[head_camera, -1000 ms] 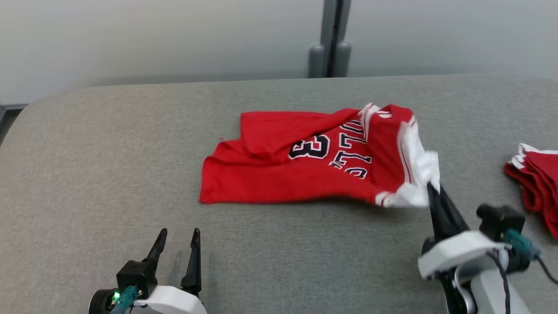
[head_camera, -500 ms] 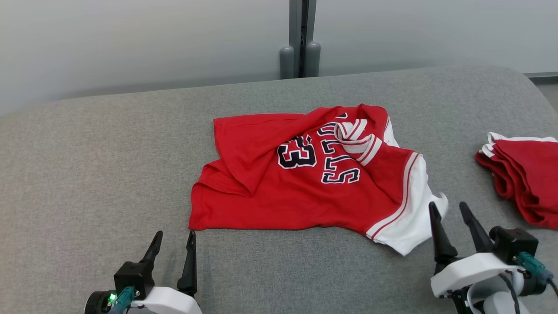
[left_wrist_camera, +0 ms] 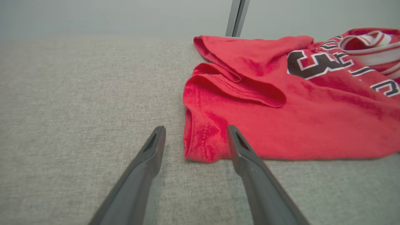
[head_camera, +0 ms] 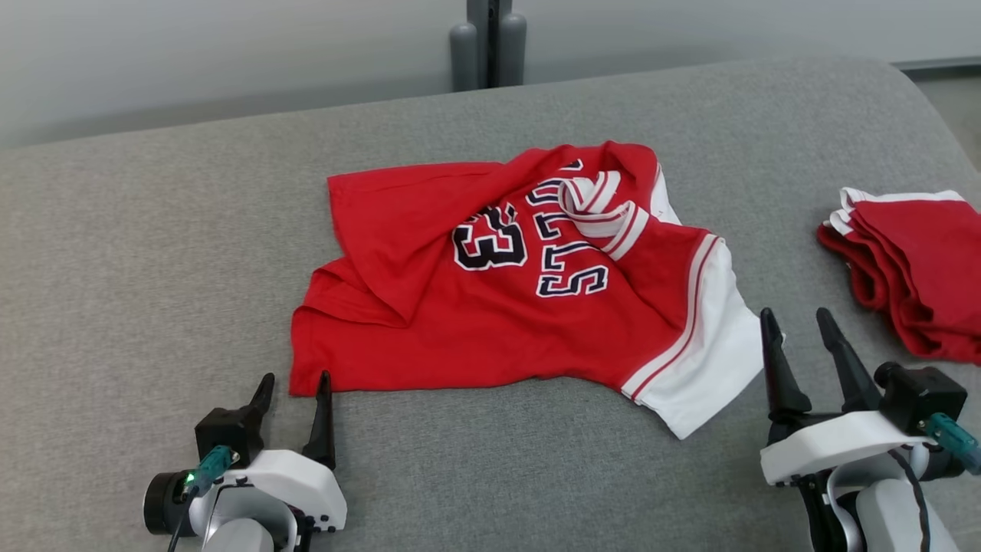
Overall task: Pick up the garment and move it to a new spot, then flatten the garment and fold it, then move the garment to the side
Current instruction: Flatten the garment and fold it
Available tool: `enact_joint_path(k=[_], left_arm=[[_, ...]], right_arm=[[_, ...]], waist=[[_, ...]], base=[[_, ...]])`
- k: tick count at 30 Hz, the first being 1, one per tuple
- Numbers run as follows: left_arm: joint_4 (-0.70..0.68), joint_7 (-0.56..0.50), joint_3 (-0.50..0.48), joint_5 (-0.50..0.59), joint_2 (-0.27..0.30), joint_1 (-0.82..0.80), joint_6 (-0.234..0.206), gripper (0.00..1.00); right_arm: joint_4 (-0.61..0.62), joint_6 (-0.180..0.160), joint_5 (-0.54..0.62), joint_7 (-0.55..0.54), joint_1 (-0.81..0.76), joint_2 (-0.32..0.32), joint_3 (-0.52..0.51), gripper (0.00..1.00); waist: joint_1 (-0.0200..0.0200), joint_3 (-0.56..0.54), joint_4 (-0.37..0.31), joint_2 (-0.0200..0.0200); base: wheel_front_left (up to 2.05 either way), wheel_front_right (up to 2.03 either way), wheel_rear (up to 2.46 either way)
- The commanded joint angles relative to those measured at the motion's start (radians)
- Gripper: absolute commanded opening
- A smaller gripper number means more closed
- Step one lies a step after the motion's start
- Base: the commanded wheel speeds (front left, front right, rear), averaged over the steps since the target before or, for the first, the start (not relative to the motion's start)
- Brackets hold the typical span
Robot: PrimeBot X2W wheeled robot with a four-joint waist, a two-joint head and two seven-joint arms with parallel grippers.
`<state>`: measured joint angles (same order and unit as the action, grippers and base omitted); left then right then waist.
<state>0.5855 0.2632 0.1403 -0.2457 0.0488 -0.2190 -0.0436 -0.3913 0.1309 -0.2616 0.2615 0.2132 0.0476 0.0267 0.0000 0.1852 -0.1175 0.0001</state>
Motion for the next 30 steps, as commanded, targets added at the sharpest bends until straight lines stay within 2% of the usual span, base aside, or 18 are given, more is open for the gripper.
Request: enact_joint_path(k=[1, 3, 4, 5, 6, 8, 13, 16, 24, 25, 26, 30], left_arm=[[0.057, 0.002, -0.003, -0.005, 0.004, -0.042, 0.004, 1.00], [0.110, 0.002, -0.005, -0.018, 0.005, -0.065, 0.001, 1.00], [0.128, 0.001, -0.004, -0.020, 0.004, -0.076, 0.002, 0.85], [0.139, 0.001, -0.002, -0.019, 0.004, -0.084, 0.005, 0.11], [0.148, 0.001, 0.001, -0.016, 0.004, -0.089, 0.008, 0.00], [0.144, 0.001, -0.009, -0.020, 0.004, -0.096, 0.004, 0.00], [0.047, 0.002, -0.085, 0.004, 0.005, -0.073, -0.037, 0.00], [-0.011, 0.002, -0.154, 0.033, 0.010, -0.044, -0.056, 0.00], [-0.025, 0.002, -0.264, 0.097, 0.010, 0.026, -0.046, 0.00], [-0.022, 0.002, -0.265, 0.101, 0.008, 0.034, -0.044, 0.42], [-0.023, 0.002, -0.265, 0.102, 0.008, 0.042, -0.038, 1.00], [-0.028, 0.002, -0.241, 0.112, 0.004, 0.077, -0.019, 1.00]], right_arm=[[0.010, 0.000, 0.002, 0.005, 0.014, 0.007, -0.012, 1.00], [0.013, 0.000, 0.005, 0.005, 0.020, 0.006, -0.022, 1.00], [0.014, 0.000, 0.006, 0.005, 0.022, 0.006, -0.029, 1.00], [0.015, 0.000, 0.006, 0.005, 0.024, 0.006, -0.035, 1.00], [0.014, 0.000, 0.007, 0.005, 0.025, 0.006, -0.041, 1.00], [0.012, 0.000, 0.010, 0.005, 0.026, 0.006, -0.057, 1.00], [0.001, 0.000, 0.030, 0.005, 0.019, 0.006, -0.088, 1.00], [-0.020, 0.000, 0.045, 0.005, 0.015, 0.006, -0.091, 1.00], [-0.056, 0.000, 0.054, 0.005, 0.003, 0.007, -0.044, 1.00], [-0.054, 0.000, 0.056, 0.005, -0.001, 0.007, -0.040, 1.00], [-0.049, 0.000, 0.060, 0.005, -0.004, 0.007, -0.033, 1.00], [-0.023, 0.000, 0.065, 0.005, -0.024, 0.007, -0.007, 1.00]], waist=[[0.0000, 0.023, -0.021, -0.0001], [0.0000, 0.028, -0.026, -0.0001], [0.0000, 0.029, -0.027, -0.0001], [0.0000, 0.030, -0.027, -0.0001], [0.0000, 0.031, -0.026, -0.0001], [0.0000, 0.031, -0.020, -0.0001], [0.0000, 0.020, 0.008, -0.0001], [0.0000, 0.009, 0.028, -0.0001], [0.0000, -0.036, 0.066, -0.0001], [0.0000, -0.042, 0.068, -0.0001], [0.0000, -0.047, 0.070, -0.0001], [0.0000, -0.072, 0.073, -0.0001]], base=[[0.00, 0.00, 0.00], [0.00, 0.00, 0.00], [0.00, 0.00, 0.00], [0.00, 0.00, 0.00], [0.00, 0.00, 0.00], [0.00, 0.00, 0.00], [0.00, 0.00, 0.00], [0.00, 0.00, 0.00], [0.00, 0.00, 0.00], [0.00, 0.00, 0.00], [0.00, 0.00, 0.00], [0.00, 0.00, 0.00]])
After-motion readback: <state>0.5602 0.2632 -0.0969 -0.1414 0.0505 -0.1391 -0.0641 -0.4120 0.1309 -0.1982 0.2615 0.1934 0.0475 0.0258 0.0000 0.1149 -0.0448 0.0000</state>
